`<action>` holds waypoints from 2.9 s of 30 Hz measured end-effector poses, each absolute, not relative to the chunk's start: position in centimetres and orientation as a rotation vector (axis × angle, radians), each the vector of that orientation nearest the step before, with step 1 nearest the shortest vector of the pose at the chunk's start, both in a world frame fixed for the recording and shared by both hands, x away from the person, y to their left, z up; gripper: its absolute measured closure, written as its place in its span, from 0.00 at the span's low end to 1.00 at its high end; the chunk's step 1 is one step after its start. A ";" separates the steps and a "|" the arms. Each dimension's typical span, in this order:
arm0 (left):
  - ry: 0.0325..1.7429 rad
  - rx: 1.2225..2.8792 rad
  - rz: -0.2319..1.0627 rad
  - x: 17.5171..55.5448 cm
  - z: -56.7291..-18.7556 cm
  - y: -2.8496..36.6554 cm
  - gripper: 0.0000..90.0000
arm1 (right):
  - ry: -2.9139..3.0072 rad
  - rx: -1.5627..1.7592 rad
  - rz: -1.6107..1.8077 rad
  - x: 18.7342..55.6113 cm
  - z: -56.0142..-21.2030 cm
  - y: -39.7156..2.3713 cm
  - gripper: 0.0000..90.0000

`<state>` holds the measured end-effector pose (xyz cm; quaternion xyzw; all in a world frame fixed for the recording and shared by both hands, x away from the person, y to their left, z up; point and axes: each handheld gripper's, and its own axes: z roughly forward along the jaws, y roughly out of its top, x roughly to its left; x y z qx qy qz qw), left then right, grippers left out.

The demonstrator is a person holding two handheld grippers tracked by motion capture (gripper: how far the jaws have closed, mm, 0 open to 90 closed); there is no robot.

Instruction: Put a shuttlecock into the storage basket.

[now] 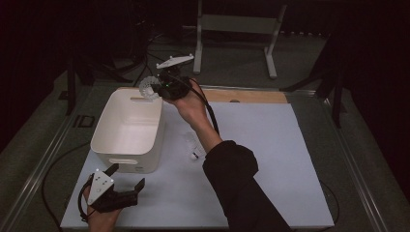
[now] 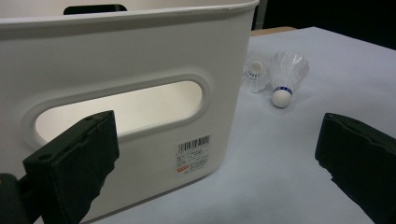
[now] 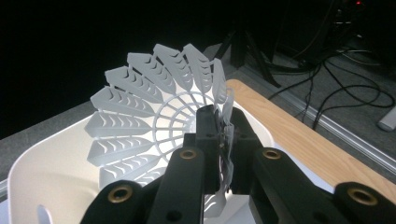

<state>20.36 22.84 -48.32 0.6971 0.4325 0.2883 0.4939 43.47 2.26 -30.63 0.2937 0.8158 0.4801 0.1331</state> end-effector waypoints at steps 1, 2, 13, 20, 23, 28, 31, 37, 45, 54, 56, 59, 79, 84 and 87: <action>1.049 1.690 0.699 20.4 -48.3 22.8 0.00 | 2.366 0.848 1.392 43.4 -30.7 2.5 0.95; 1.049 1.689 0.699 20.4 -48.3 22.8 0.00 | 2.372 0.838 1.391 43.4 -30.7 2.7 0.95; 1.048 1.691 0.700 20.3 -48.3 22.9 0.00 | 2.426 0.844 1.424 43.5 -31.1 3.2 0.32; 1.050 1.691 0.701 20.3 -48.3 22.8 0.00 | 2.366 0.921 1.383 43.8 -31.2 1.8 0.11; 1.048 1.693 0.702 20.3 -48.3 22.8 0.00 | 2.357 0.930 1.376 43.9 -31.3 1.2 0.11; 1.049 1.691 0.701 20.4 -48.3 22.8 0.00 | 2.341 0.936 1.363 43.9 -31.4 0.4 0.11; 1.049 1.690 0.701 20.3 -48.3 22.8 0.00 | 2.332 0.936 1.355 43.9 -31.4 0.0 0.11; 1.050 1.690 0.700 20.3 -48.3 22.8 0.00 | 2.308 0.927 1.329 43.9 -31.6 -1.0 0.11; 1.050 1.691 0.701 20.4 -48.3 22.8 0.00 | 2.295 0.941 1.327 43.8 -31.9 -1.8 0.11; 1.050 1.694 0.701 20.4 -48.3 22.8 0.00 | 2.291 0.936 1.317 43.5 -32.4 -2.4 0.11; 1.049 1.694 0.701 20.4 -48.3 22.8 0.00 | 2.294 0.938 1.312 43.4 -32.5 -2.5 0.11; 1.050 1.693 0.701 20.4 -48.3 22.8 0.00 | 2.294 0.942 1.309 43.4 -32.8 -2.8 0.11; 1.048 1.691 0.701 20.4 -48.3 22.8 0.00 | 2.295 0.947 1.290 42.8 -33.9 -3.8 0.11; 1.047 1.695 0.701 20.4 -48.4 22.7 0.00 | 2.297 0.949 1.276 42.6 -34.3 -3.9 0.11; 1.046 1.695 0.702 20.4 -48.4 22.7 0.00 | 2.303 0.966 1.262 42.6 -34.6 -4.1 0.11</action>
